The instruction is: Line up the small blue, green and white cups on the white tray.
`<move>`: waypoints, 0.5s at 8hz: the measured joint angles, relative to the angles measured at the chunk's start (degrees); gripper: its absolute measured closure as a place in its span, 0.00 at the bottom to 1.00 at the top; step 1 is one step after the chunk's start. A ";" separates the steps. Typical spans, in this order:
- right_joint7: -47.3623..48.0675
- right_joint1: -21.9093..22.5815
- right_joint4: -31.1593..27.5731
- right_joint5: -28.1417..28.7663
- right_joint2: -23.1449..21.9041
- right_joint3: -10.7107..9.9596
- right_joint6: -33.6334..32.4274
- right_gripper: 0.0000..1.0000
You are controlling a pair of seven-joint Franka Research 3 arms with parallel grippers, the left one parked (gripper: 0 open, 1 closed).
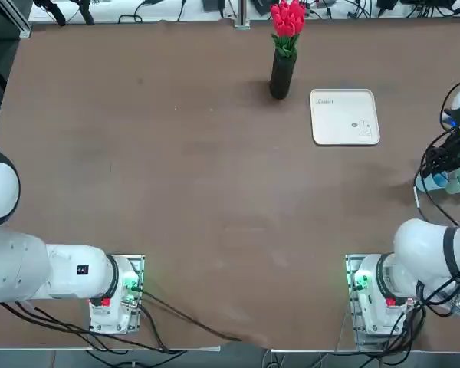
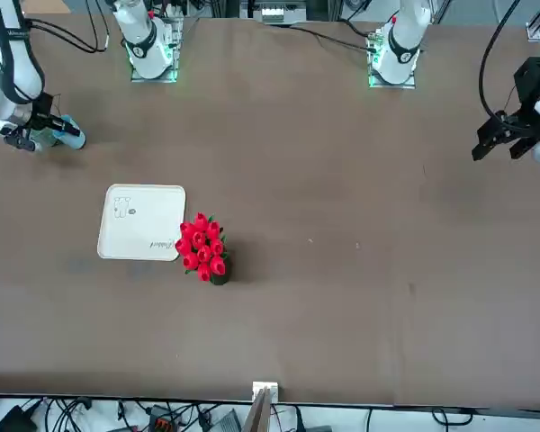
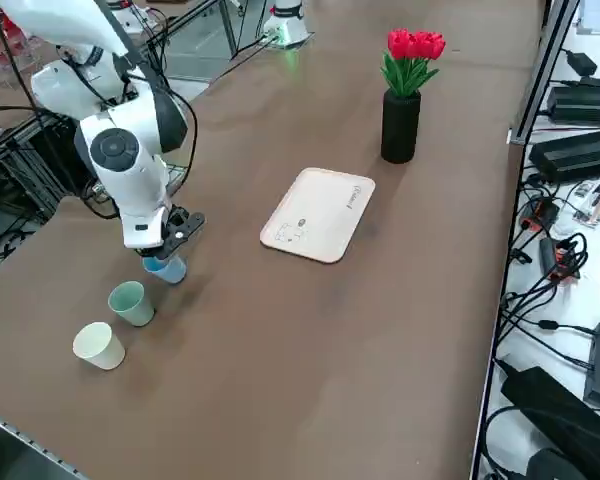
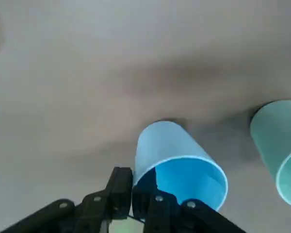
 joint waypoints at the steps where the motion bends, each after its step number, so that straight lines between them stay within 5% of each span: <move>1: -0.18 0.59 2.95 0.25 -1.03 0.98 -4.70 0.94; 4: 2.36 11.03 17.83 2.00 -2.46 3.84 -19.08 0.96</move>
